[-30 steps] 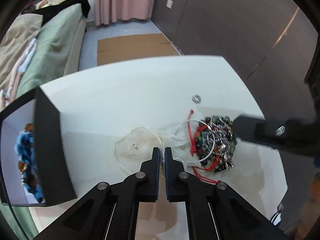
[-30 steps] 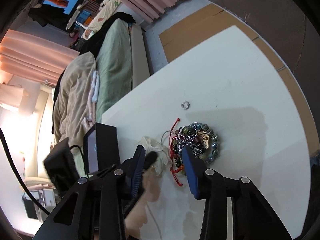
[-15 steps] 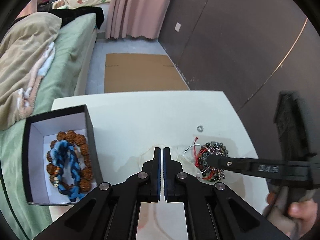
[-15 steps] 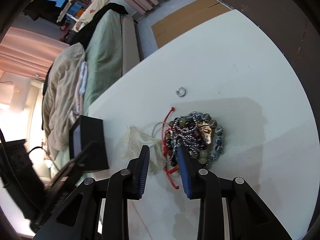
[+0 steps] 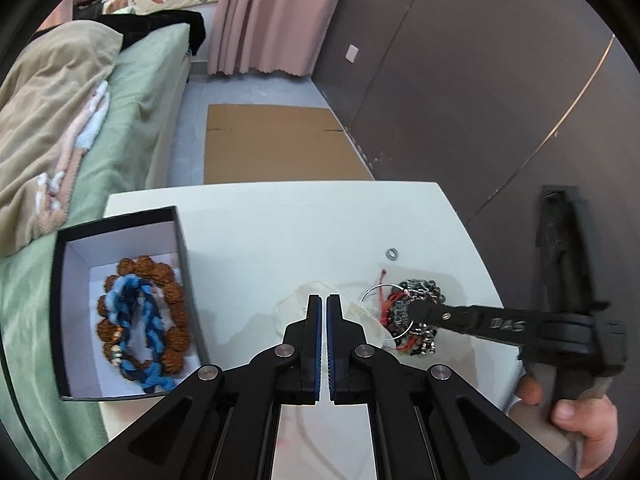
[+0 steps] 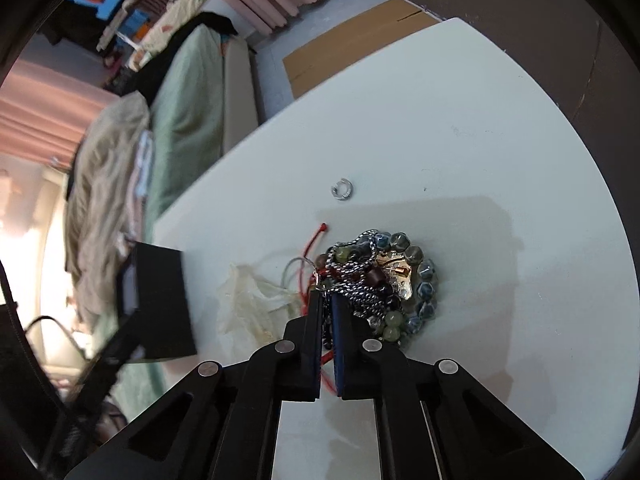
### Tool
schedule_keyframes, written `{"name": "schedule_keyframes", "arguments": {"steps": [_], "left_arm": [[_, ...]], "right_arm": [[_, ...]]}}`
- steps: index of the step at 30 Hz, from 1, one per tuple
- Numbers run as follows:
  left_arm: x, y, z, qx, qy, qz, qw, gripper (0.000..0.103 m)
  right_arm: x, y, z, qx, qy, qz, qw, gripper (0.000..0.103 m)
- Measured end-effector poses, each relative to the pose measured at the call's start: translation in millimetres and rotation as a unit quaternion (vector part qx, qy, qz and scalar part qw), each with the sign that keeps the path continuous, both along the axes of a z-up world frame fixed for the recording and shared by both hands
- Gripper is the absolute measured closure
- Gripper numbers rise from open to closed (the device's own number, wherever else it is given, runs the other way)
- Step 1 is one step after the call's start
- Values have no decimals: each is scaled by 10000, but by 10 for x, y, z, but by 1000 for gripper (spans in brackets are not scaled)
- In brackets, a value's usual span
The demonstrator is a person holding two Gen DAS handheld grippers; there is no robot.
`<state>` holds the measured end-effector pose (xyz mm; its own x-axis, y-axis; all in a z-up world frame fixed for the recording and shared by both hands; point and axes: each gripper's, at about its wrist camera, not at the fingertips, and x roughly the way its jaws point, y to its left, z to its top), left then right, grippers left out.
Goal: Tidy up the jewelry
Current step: 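Grasp the silver hoop earring with the right gripper while the left regrasps the cloth pouch, then release the cloth pouch into the box with the left gripper while the right carries the hoop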
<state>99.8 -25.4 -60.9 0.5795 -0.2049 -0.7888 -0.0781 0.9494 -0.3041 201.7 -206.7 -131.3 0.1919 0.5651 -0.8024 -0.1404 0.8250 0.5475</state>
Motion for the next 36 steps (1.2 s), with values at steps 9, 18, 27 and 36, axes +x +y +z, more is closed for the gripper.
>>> {"name": "schedule_keyframes", "arguments": {"steps": [9,18,27,36], "left_arm": [[67,-155,-75,-36,-23,-92,9999,27],[282,-432,-386,471,400,-372,9974,29],[336,-351,-552,501,755,-224,9956,101],[96,-14,-146,255,125,219,9994,103]], "right_arm": [[-27,-272,241,627,-195,-160,9977,99],[74,-425,351,838,-301,-426,9951,99],[117,-365,381,822,-330,-331,9955,99],[17,-307,470,996,-541,-184,9934,99]]}}
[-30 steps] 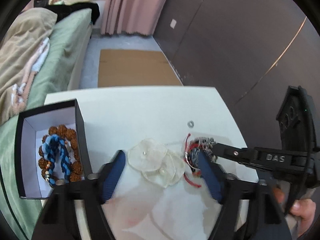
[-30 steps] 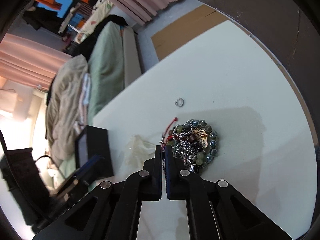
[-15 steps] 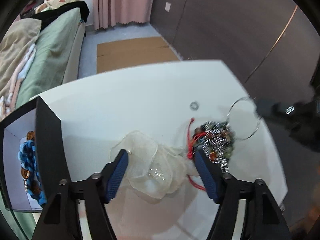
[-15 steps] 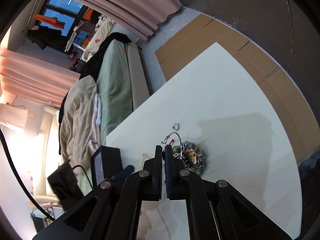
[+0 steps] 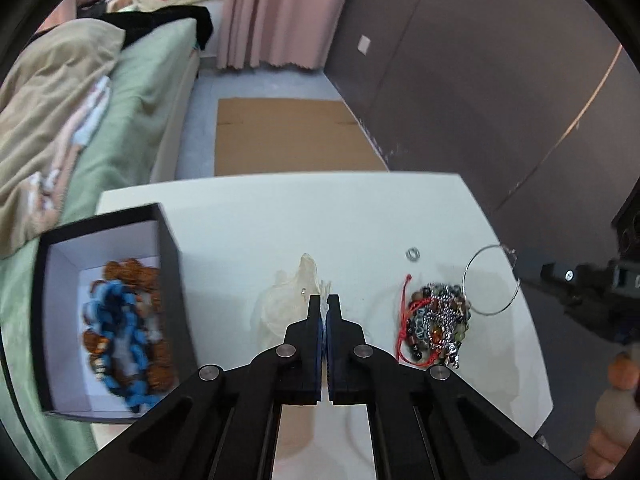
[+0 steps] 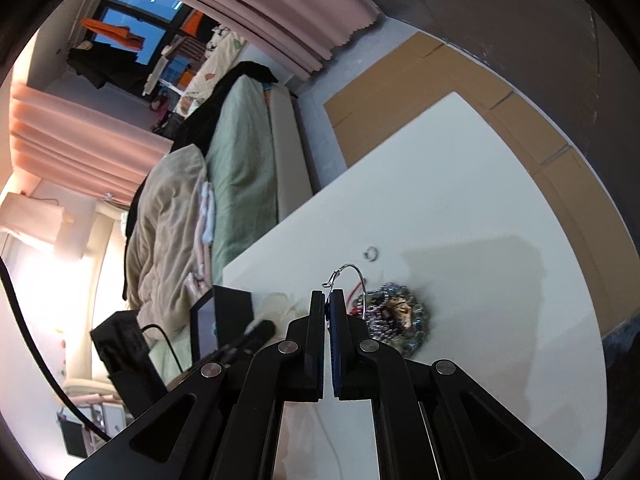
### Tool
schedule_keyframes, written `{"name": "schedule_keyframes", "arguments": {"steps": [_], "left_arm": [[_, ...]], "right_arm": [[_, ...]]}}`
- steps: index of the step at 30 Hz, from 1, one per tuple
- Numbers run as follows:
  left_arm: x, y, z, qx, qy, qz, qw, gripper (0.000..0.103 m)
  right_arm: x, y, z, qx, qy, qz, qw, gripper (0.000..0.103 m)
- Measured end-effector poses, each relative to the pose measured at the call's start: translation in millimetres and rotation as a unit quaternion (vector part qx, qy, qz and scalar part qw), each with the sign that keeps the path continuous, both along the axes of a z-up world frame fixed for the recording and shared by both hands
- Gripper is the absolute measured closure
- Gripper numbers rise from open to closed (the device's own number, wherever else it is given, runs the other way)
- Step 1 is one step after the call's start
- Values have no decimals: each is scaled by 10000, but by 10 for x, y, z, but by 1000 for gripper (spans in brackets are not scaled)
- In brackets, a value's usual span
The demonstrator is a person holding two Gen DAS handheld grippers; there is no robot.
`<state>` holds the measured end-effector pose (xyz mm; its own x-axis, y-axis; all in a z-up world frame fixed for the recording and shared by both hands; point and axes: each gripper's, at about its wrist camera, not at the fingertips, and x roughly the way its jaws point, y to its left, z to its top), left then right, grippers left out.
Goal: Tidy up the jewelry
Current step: 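Release the cloth pouch into the box with the left gripper while the right carries the hoop, then open the right gripper over the black box to drop the silver hoop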
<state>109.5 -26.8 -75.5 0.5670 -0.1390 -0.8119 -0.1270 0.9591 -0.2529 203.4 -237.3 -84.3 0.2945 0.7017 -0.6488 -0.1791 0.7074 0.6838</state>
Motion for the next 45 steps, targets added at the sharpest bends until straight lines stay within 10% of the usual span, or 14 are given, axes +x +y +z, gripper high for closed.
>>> {"name": "schedule_keyframes", "arguments": {"steps": [27,29,33,45], "left_arm": [[-506,1046,566,-490,-952,1167,9874,101],[-491,1100,541,-582,-797,1197,9879,91],[-572,1224,568,-600,-942,1507,9823,17],[-715,1571,623,-820,-1143,1936,9709,14]], "right_arm": [[-393,901,147,711,-435,806,9933,99],[-420,993,173,824,-478,923,9912,99],[-459,1191,203,1029,-542,1153,9865,99],[-545,1735,225,1465,-606,1717,9723,99]]}}
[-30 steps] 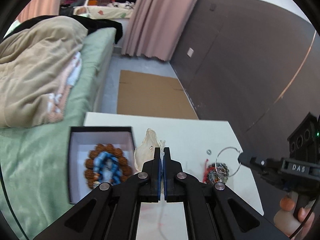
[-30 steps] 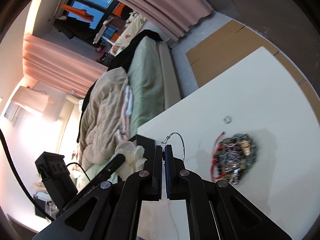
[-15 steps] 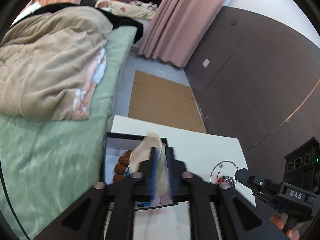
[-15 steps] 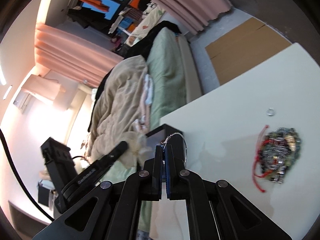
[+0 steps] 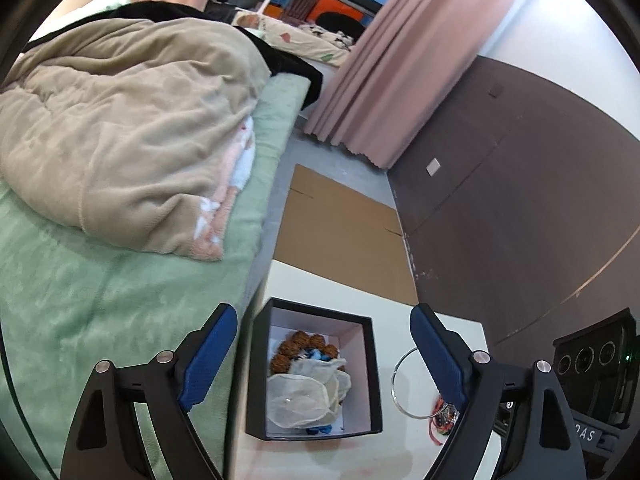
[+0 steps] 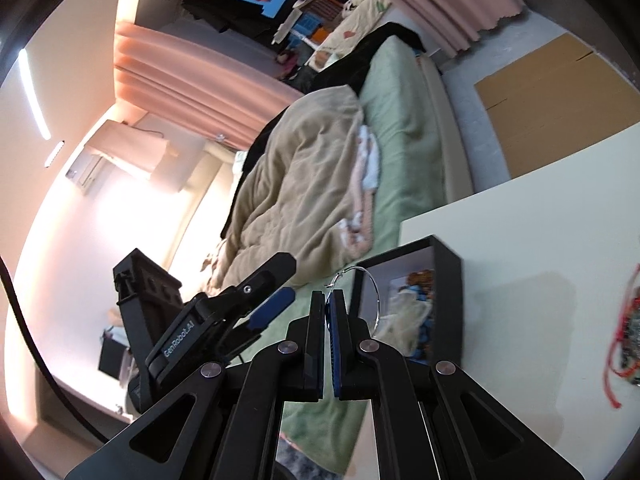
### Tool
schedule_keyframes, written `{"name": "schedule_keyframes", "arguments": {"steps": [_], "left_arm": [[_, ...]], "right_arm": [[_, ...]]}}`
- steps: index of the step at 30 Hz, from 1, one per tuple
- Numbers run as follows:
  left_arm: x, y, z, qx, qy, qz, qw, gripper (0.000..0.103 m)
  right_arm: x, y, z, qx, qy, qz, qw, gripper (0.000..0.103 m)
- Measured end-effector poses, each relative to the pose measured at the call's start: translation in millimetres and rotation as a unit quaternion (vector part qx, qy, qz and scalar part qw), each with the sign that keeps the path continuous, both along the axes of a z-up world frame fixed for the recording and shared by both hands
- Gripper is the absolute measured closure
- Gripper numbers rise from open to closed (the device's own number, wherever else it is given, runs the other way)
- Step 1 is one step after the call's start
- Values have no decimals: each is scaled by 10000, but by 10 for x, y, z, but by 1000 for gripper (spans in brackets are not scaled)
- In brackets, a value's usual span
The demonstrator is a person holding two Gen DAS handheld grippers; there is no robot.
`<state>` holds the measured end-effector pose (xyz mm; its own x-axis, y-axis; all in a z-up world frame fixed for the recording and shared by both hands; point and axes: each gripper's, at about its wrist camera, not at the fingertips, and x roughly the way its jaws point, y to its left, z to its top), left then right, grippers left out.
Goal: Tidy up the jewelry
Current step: 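Open the right gripper over the black box to drop the silver hoop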
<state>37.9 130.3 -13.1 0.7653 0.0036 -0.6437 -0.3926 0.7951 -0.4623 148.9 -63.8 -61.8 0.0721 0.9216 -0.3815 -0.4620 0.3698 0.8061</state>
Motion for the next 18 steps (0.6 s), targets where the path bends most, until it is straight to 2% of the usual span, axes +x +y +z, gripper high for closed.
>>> {"name": "schedule_keyframes", "arguments": {"steps": [2,3,4,5,8,14,18], "left_arm": [[-12,38,-8,-35,-5,20,10000,14],[-12,53,-14,-56,-2,29,10000,14],[-10,61,-19,-71,2,28,10000,14],[-7,58,-21,-75,10,18,10000,14],[1,39,-26,-74,28,-23,10000,14],[26,-91,-11,27,42,-169,9998,14],[57,-227,-21,88,86,-289,9995,14]], "right_arm": [[0,84,-37,-50,56,53,10000,97],[3,135,-77,-148,146,143,9997,91],[16,191,-144,-295,292,232,9989,66],[18,198,-180,-413,356,192,9983,45],[41,84,-205,-778,222,-165,9966,43],[57,-277,-107,-901,35,-504,9946,43],[75,-475,-93,-993,73,-683,9927,43]]}}
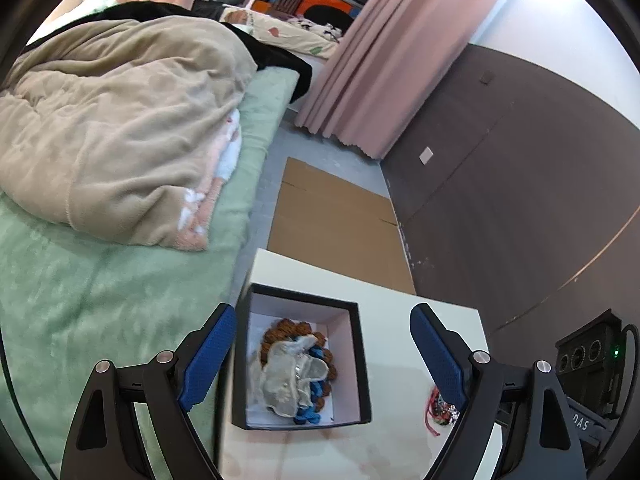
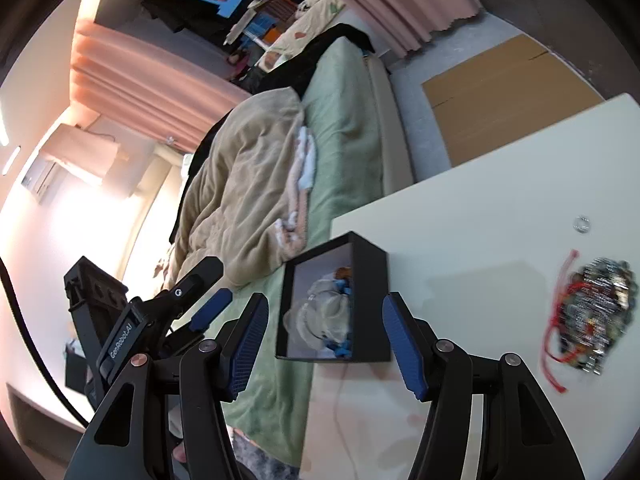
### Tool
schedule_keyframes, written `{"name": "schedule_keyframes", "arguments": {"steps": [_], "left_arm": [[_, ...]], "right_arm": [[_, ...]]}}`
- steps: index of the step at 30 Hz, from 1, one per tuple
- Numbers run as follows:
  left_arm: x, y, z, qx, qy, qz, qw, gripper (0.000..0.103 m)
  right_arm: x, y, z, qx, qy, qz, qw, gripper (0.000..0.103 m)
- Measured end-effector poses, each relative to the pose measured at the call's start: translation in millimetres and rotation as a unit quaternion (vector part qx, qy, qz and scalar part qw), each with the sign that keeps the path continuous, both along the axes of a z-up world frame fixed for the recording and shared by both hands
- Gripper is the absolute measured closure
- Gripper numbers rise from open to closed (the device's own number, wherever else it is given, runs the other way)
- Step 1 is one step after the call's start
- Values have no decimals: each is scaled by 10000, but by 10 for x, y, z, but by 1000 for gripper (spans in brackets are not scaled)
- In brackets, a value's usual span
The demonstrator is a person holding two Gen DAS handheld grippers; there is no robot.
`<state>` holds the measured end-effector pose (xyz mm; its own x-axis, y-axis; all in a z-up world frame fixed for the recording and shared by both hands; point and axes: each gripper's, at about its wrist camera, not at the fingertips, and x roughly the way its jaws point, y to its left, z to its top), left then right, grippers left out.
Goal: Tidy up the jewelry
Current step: 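Open the right gripper over the black box to drop the silver hoop, then lower the left gripper onto the metal chain bracelet and close it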
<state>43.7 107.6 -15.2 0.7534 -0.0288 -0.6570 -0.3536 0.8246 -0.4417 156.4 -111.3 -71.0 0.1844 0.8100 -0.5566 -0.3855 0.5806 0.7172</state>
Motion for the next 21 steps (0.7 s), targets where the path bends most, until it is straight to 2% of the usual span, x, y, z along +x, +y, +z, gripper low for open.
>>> {"name": "schedule_keyframes", "arguments": {"steps": [7,12,18,21], "left_arm": [[78,-339,-18,218,64,-293,9993,14],[154,-605,-46,322,107,-556,9979,14],[280,-979,-118,429,193,-991,9940,15],[339,-1154,-152,509,221,-1207,9911,18]], "right_arm": [[29,-438,55,-246,-32,-526,9983,43],[125,-886,24,-297,155,-1028,9941,39],[167,-1208,27,-380,203,-1217,9916,39],[180,-1332,20,-453,255,-1275,9905,39]]}}
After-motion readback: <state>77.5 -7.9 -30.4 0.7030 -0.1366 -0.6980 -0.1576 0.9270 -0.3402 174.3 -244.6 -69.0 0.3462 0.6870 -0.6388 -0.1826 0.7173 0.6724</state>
